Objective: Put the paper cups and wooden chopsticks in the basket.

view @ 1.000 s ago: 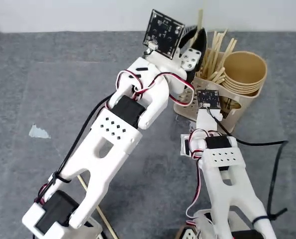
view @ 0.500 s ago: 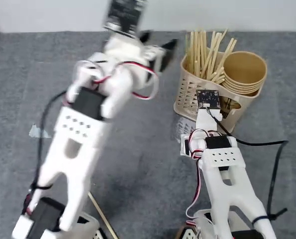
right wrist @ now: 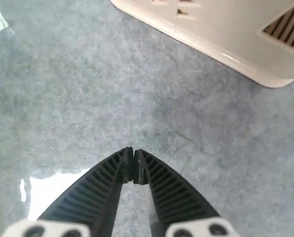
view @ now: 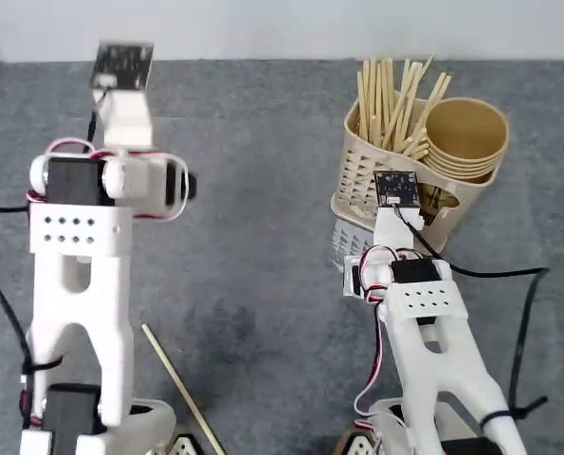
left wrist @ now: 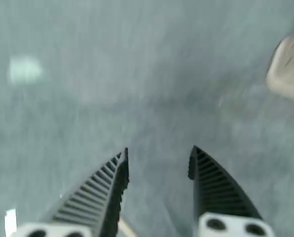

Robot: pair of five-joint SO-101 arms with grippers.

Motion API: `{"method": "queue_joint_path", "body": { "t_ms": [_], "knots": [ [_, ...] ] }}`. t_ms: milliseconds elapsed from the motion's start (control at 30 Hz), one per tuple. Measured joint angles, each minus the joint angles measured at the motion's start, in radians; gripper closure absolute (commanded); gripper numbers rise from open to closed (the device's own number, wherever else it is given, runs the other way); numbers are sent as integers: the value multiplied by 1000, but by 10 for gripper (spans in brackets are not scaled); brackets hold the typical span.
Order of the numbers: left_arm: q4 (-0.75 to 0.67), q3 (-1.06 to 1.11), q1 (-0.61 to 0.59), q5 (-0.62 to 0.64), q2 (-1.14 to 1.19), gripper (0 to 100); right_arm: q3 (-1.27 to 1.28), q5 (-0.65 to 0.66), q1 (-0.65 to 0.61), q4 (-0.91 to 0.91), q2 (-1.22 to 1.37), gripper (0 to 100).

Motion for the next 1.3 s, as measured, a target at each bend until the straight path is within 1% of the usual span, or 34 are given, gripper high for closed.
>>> {"method": "queue_joint_path", "body": {
  "t_ms": [133, 400, 667, 833, 1033, 1300],
  "knots": [
    [21, 152, -29, 0, 0, 812, 0, 0, -2, 0, 0, 990],
    [23, 454, -31, 0, 0, 810, 0, 0, -2, 0, 0, 990],
    [15, 637, -35, 0, 0, 810, 0, 0, -2, 0, 0, 990],
    [-69, 738, -51, 0, 0, 813, 0, 0, -2, 0, 0, 990],
    [-209, 833, -199, 0, 0, 813, 0, 0, 0, 0, 0, 990],
    [-296, 888, -219, 0, 3, 813, 0, 0, 2, 0, 0, 990]
  ]
}}
